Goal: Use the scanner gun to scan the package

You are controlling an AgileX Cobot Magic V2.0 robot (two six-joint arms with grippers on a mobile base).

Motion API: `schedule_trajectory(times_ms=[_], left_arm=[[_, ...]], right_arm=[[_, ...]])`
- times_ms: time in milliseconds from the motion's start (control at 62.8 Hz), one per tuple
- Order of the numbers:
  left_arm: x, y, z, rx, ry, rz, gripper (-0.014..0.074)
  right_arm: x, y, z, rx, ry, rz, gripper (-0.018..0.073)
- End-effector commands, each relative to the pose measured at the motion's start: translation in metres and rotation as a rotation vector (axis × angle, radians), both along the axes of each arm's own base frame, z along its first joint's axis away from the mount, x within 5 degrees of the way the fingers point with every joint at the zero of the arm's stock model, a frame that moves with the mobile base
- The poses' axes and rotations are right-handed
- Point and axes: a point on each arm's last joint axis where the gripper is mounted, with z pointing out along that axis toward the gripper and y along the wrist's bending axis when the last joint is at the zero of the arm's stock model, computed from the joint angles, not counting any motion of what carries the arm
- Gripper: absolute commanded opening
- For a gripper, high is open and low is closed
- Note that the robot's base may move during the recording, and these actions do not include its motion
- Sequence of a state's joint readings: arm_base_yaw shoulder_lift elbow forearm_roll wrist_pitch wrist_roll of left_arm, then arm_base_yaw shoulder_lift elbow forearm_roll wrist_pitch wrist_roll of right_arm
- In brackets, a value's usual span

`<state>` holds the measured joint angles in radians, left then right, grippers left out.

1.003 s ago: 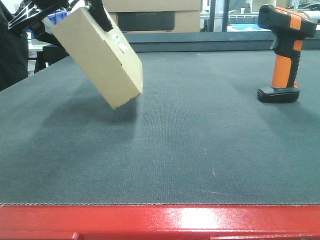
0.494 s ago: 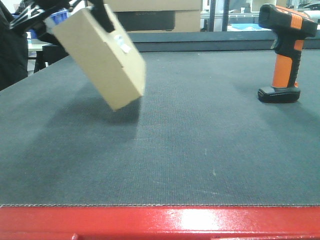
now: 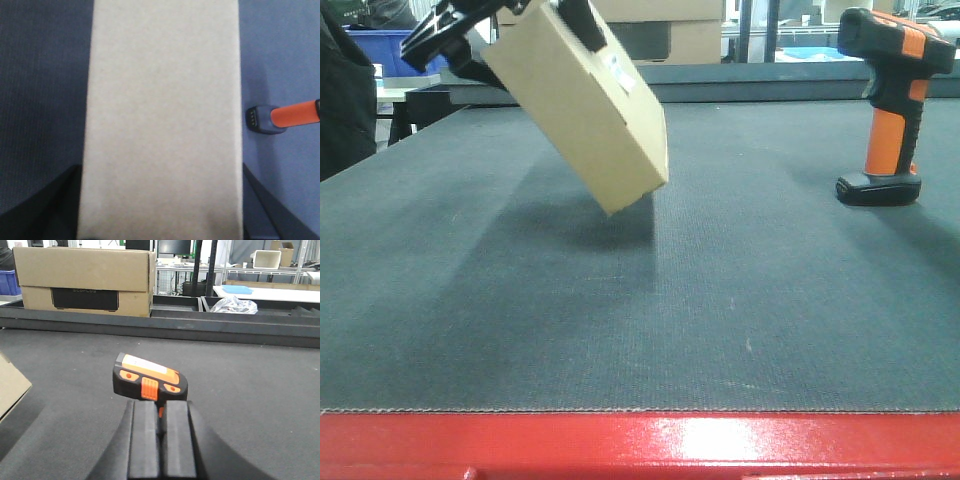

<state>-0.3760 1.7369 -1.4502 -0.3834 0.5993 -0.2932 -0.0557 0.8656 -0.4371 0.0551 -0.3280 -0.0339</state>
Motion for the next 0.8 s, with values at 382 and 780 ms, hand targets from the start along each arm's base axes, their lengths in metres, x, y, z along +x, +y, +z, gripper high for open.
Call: schedule_trajectory(times_ms=[382,780], left_arm=[[-0.002,-0.003,0.002,-0.011,0.007,-0.009,-0.0111],[-0.003,-0.003,0.001,-0.01,0.011,-0.01,-0.0111]], right_arm=[[0.058,-0.006,-0.042,0.146,-0.015,-0.027,-0.0162],[0.11,0.003,-0.098,0.133,0.007,0.002,-0.0162]])
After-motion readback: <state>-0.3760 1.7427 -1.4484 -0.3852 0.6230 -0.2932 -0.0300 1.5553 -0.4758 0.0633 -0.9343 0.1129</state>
